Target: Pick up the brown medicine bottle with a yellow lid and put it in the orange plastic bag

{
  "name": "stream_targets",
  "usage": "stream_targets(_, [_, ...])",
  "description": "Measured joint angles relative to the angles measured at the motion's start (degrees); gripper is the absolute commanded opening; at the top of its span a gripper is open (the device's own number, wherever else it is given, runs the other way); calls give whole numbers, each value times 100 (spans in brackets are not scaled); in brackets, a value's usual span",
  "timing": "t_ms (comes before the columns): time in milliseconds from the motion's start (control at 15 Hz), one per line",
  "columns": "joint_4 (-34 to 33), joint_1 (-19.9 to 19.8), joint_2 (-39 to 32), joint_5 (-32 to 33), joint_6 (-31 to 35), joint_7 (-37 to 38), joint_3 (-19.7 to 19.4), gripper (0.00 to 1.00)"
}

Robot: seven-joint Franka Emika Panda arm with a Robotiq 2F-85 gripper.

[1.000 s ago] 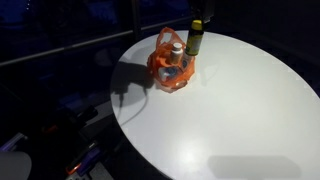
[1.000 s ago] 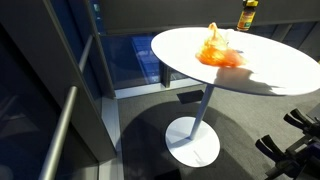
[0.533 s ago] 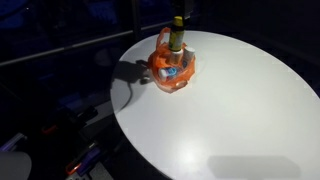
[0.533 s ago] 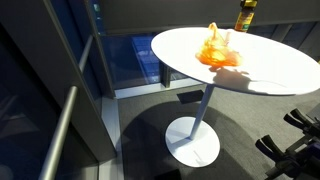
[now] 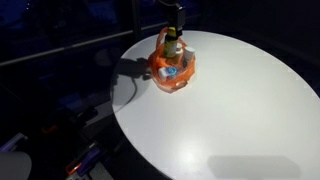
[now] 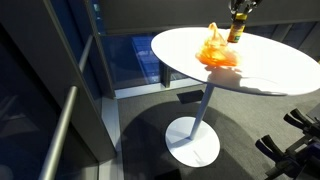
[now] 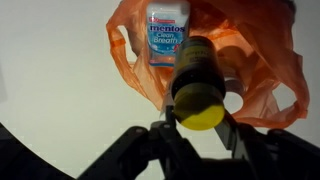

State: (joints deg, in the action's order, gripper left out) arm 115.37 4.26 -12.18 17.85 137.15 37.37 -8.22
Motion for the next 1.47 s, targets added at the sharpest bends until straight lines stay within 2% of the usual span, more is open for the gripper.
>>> stream_targets(667, [-24, 144, -706, 0, 425, 148, 36, 19])
stream_targets(733, [-26, 165, -759, 0, 455, 174, 33, 50])
stream_targets(800, [-28, 183, -804, 0, 474, 189, 28, 69])
stream_targets(1067, [-29, 219, -826, 0, 487, 193, 2, 99])
stream_targets(1267, [45, 210, -568, -3, 402, 175, -9, 100])
stream_targets(1467, [228, 149, -70, -53, -67, 47, -6, 100])
